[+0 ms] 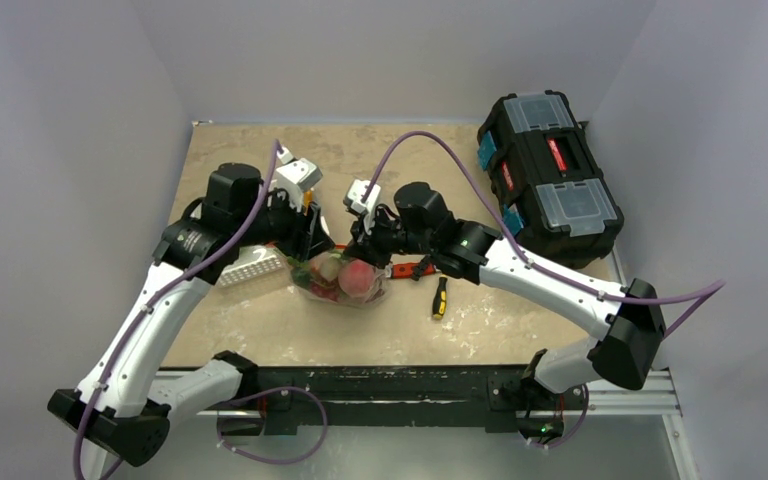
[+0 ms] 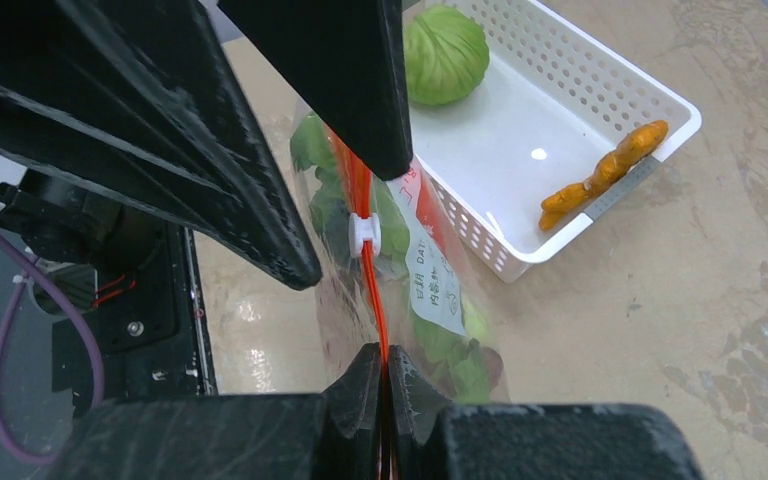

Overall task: Place the food in the zip-top bag and seal the zipper
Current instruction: Adjust the fake food in the zipper food storage bag, then zip the zipper food storage bag at the center of the board.

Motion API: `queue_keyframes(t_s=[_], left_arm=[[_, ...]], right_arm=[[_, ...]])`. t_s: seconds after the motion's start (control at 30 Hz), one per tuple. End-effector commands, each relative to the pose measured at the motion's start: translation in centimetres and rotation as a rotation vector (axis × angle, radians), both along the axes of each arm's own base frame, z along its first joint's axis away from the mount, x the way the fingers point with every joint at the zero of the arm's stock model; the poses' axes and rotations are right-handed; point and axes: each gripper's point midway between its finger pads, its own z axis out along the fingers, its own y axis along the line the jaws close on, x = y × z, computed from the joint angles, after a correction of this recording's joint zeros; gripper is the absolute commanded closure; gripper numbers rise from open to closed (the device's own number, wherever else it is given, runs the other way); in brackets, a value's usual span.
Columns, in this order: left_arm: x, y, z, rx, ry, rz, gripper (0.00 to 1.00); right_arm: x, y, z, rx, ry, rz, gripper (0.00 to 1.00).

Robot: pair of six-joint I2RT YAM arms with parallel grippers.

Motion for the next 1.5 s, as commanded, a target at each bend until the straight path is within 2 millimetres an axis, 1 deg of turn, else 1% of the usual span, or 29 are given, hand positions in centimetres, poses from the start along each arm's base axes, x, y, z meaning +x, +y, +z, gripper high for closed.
queue_keyframes(t_s=[0.0,0.07,0.37,0.47,0.5,0.57,0.67,0.7,0.77,0.9,0.97,1.07,1.13,1.27,1.4,1.47], left_arm=[[0.2,-1.0,0.1,-0.020,-0.013,-0.094,0.55],[0.5,-1.0,-0.4,-0.004,-0.035,-0.114,0.55],[0.3,-1.0,-2.2,0.031,-0.050,-0.169,0.55],[0.2,-1.2,-2.8,0.023,-0.047,-0.188,0.54],[0.2,-1.3,-2.8,0.021,-0.045,-0.191,0.56],[0.3,-1.2,-2.9,0.023,-0.043,-0.185,0.66],[0.5,-0.9,-3.0,0.033,-0.048,-0.157,0.76],[0.7,-0.6,-3.0,0.041,-0.052,-0.139,0.84],[0.9,0.0,-2.8,0.056,-0.071,-0.099,0.93],[0.6,0.7,-2.4,0.062,-0.087,-0.060,1.00],[0.2,1.0,-2.3,0.068,-0.078,-0.048,1.00],[-0.3,1.7,-2.4,0.088,-0.051,-0.017,1.00],[-0.7,2.3,-2.7,0.104,-0.021,0.010,1.00],[-1.2,3.5,-2.9,0.139,0.018,0.071,1.00],[-2.0,4.9,-2.9,0.176,0.059,0.141,0.99],[-2.4,5.9,-2.9,0.202,0.068,0.186,0.99]], right_arm=[[-0.3,0.1,4.6,0.131,-0.065,0.006,1.00],[-0.2,0.2,4.7,0.136,-0.063,0.005,1.00],[-0.1,0.2,4.5,0.129,-0.058,-0.005,1.00],[0.0,0.2,4.5,0.130,-0.058,-0.008,1.00],[0.0,0.2,4.5,0.131,-0.058,-0.010,1.00],[0.2,0.1,4.4,0.129,-0.054,-0.022,1.00],[0.5,0.1,4.3,0.126,-0.050,-0.041,1.00],[0.6,0.0,4.3,0.125,-0.048,-0.048,1.00],[0.8,-0.1,4.1,0.119,-0.046,-0.063,1.00],[1.4,-0.4,4.0,0.112,-0.052,-0.105,1.00],[2.1,-0.7,4.0,0.118,-0.038,-0.163,1.00],[4.0,-1.8,4.3,0.125,-0.065,-0.296,1.00],[5.3,-2.7,3.9,0.116,-0.076,-0.401,1.00],[6.9,-4.2,3.0,0.073,-0.113,-0.556,1.00],[8.0,-5.7,2.5,0.050,-0.136,-0.665,1.00],[8.2,-6.2,2.0,0.036,-0.129,-0.699,1.00]])
